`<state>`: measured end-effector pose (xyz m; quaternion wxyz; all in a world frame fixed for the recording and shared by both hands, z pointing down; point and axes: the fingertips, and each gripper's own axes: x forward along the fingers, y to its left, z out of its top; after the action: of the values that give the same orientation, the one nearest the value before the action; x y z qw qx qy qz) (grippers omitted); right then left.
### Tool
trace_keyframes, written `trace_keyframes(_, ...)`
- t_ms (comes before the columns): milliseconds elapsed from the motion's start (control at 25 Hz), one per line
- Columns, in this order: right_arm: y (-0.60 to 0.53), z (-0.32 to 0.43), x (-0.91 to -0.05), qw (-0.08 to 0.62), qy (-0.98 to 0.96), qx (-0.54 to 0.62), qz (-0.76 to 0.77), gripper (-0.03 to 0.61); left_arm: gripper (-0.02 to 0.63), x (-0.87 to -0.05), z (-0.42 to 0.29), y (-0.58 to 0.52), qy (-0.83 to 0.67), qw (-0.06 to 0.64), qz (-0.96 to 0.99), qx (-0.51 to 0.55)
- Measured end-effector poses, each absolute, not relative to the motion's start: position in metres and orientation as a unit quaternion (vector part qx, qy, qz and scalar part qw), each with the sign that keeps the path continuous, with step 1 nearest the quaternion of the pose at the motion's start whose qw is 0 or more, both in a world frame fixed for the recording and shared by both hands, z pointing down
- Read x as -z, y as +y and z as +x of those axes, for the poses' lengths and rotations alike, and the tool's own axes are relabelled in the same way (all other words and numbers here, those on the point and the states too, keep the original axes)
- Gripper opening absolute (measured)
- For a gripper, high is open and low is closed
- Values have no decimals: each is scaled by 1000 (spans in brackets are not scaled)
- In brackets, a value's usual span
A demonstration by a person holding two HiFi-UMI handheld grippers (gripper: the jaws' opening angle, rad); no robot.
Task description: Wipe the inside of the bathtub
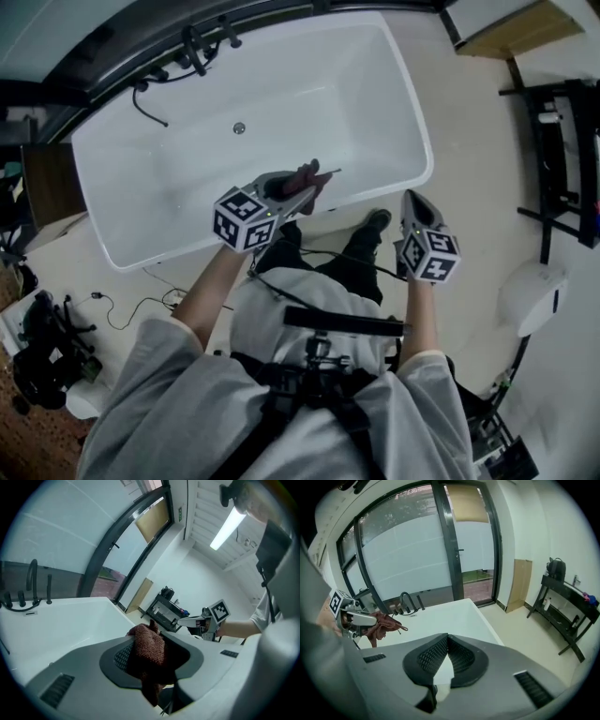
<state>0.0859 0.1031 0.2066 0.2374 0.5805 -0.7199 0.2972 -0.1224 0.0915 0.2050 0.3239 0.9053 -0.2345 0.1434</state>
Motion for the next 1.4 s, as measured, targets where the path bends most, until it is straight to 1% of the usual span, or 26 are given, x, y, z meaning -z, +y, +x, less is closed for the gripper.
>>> trace_keyframes(280, 68, 111, -260, 297, -756, -272, 517, 0, 120, -248, -72, 81, -236, 321, 903, -162)
trace_keyframes(560, 48, 123, -331, 334, -776, -280, 456, 0, 120, -326, -25, 80, -228, 360, 882, -203)
trace_keyframes(760, 50, 124, -375, 342, -779, -311, 424, 0, 120, -367, -5, 81, -207, 392, 867, -226)
trace_keyframes(1000, 40, 139, -421, 359, -780, -317, 403, 0, 120, -419, 25, 60, -151, 420, 860, -248)
trace_keyframes(1200, 39, 156, -446, 371, -767, -336, 401, 0, 120, -454, 56, 57, -108, 421, 855, -284)
trace_keyframes(1400, 17, 161, -462, 376, -764, -338, 401, 0, 120, -489, 70, 55, -88, 430, 845, -305)
